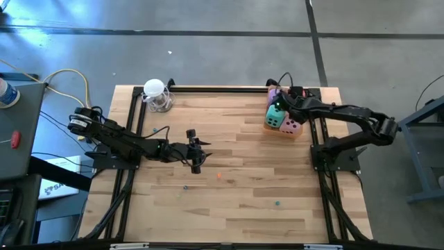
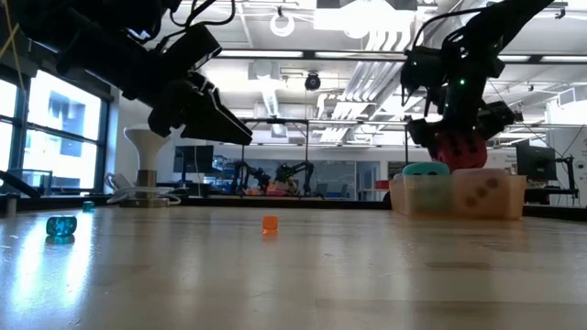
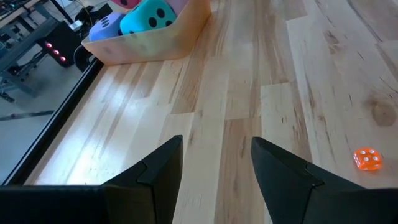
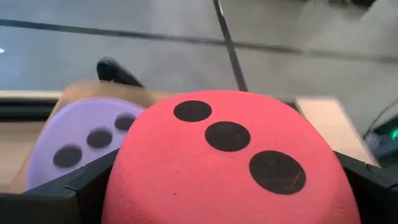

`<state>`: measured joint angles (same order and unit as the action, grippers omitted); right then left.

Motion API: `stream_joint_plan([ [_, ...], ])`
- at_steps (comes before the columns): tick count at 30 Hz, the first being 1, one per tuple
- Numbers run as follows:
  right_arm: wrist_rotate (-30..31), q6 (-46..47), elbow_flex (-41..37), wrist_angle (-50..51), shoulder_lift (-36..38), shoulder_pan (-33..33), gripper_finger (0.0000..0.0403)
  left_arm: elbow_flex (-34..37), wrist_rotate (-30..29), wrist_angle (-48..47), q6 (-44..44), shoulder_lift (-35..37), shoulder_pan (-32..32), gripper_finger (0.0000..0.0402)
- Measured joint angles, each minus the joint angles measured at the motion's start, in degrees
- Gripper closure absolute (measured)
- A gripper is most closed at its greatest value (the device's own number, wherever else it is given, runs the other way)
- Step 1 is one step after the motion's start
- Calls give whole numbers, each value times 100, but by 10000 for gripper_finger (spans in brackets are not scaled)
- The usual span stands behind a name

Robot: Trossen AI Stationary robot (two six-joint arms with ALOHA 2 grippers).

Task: Pick & Place Dice
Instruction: Put the red large die into the orange bin

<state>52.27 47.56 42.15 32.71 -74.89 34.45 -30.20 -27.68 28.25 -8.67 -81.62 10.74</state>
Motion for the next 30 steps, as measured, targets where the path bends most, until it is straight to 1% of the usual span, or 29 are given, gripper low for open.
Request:
stream_joint_plan([
  [1, -13, 172, -9, 62, 2, -4, 4, 0, 0, -7, 3, 0, 2, 219],
  [2, -59, 122, -9, 33, 15, -7, 4, 0, 0, -17, 7, 0, 3, 219],
  [3, -56, -188, -7, -49, 24, -30, 4, 0, 0, -21, 9, 0, 4, 219],
  [4, 91, -457, 1, -66, 12, -33, 4, 0, 0, -26, 9, 0, 8, 219],
  [5, 253, -452, 2, -2, -10, -10, 4, 0, 0, -26, 9, 0, 7, 219],
  [6, 235, -206, -2, 82, -12, 9, 4, 0, 0, -30, 11, 0, 7, 219],
  [7, 4, 25, -9, 70, 8, -1, 4, 0, 0, -35, 11, 0, 7, 219],
  [8, -163, -26, -11, -42, 30, -34, 4, 0, 0, -37, 11, 0, 7, 219],
  [10, -32, -344, -23, -258, 39, -73, 4, 0, 0, -37, 3, 0, 7, 219],
  [11, -42, -215, -38, -224, 39, -54, 4, 0, 0, -37, -6, 0, 7, 219],
  [13, -265, -8, -46, -268, 65, -16, 4, 0, 0, -37, 5, 0, 7, 219],
  [15, -230, -195, -58, -443, 87, -14, 4, 0, 0, -39, 7, 0, 7, 219],
  [19, -49, 23, -98, -91, 70, 46, 4, 0, 0, -39, 11, 0, 7, 219],
  [22, -292, -234, -96, -207, 55, 46, 4, 0, 0, -42, 9, 0, 4, 219],
  [25, -354, -108, -96, -213, 57, 31, 4, 0, 0, -33, 9, 0, 4, 219],
  [27, -318, -12, -96, -258, 61, -27, 4, 0, -8, 94, 10, 0, 4, 219],
  [30, -325, 63, -95, -372, 61, -147, 4, 0, 82, 654, -82, -14, -46, 219],
])
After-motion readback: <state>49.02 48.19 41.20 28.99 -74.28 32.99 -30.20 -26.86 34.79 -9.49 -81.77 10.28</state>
